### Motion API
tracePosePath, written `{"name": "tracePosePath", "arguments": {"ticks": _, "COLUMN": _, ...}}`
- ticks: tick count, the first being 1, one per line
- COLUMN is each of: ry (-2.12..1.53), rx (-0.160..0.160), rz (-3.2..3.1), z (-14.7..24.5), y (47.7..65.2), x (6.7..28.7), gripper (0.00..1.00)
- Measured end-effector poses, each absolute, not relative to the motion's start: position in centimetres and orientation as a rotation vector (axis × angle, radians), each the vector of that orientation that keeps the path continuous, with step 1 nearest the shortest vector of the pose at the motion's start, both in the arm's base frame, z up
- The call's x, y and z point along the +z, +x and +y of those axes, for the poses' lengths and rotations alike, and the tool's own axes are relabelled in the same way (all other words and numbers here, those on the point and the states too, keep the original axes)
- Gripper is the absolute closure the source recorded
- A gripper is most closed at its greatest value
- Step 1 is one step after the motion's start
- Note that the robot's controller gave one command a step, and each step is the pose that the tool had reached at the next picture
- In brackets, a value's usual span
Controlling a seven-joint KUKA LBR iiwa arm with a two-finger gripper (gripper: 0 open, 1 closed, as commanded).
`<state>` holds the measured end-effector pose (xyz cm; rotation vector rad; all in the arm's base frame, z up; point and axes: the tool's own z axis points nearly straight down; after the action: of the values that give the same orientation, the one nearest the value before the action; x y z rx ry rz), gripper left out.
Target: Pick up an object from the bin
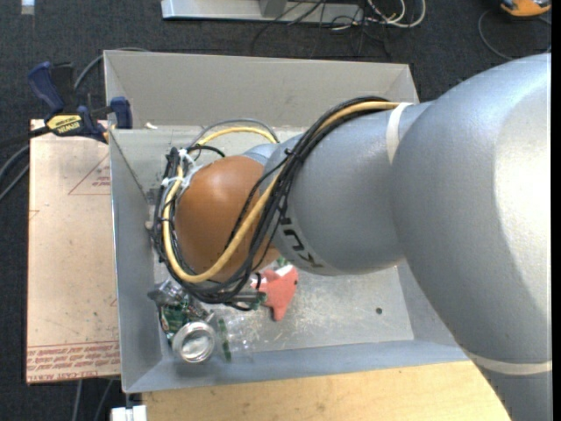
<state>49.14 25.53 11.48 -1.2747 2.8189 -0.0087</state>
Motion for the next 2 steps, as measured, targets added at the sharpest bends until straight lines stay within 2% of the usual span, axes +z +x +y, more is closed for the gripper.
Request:
{"name": "tracePosePath", "arguments": {"ticks": 1, "ry": -1.275, "rx": -0.008, "rz": 2.827, "z": 25.4, "y": 49.0, "x": 9.8, "gripper": 1.00}}
{"name": "tracePosePath", "arguments": {"ticks": 2, "ry": -1.270, "rx": -0.006, "rz": 2.818, "z": 25.6, "y": 49.2, "x": 12.6, "gripper": 1.00}}
